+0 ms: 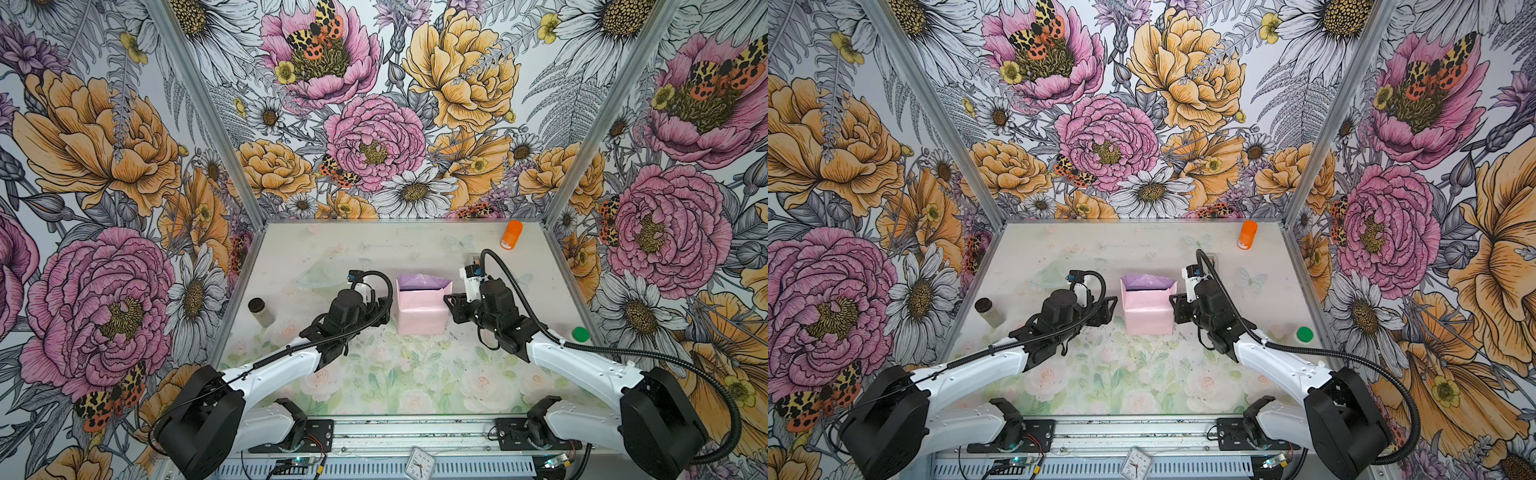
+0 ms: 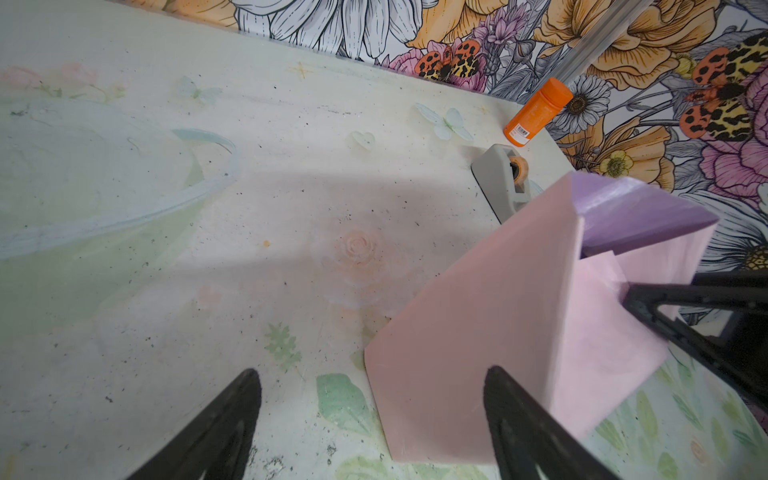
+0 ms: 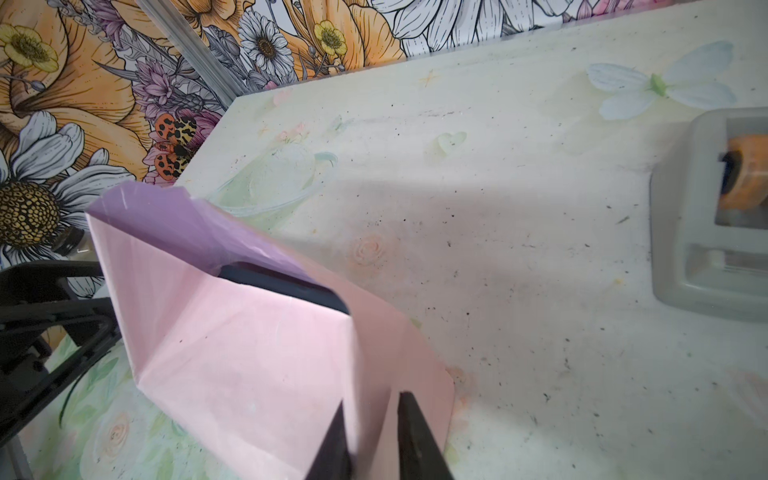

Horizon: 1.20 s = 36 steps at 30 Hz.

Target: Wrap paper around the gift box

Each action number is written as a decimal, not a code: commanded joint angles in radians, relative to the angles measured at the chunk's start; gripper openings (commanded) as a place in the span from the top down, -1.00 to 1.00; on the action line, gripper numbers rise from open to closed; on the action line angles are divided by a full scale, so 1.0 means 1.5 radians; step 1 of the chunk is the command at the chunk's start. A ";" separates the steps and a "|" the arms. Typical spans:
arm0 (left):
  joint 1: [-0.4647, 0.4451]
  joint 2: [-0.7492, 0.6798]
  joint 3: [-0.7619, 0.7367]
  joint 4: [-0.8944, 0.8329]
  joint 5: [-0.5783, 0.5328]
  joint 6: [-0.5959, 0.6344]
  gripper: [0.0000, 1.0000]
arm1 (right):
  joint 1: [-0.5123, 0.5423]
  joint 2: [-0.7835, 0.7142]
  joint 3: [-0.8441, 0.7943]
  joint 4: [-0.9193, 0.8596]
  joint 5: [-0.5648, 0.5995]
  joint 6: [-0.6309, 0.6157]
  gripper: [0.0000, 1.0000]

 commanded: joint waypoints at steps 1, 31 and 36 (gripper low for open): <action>0.011 0.005 0.023 0.022 0.009 0.016 -0.71 | -0.002 -0.054 0.000 0.002 -0.001 -0.006 0.30; 0.026 0.029 0.057 0.014 0.028 0.023 -0.71 | -0.076 -0.002 -0.001 0.073 -0.098 0.032 0.02; 0.026 0.029 0.058 0.014 0.028 0.023 -0.71 | -0.068 0.003 0.004 0.075 -0.097 0.025 0.02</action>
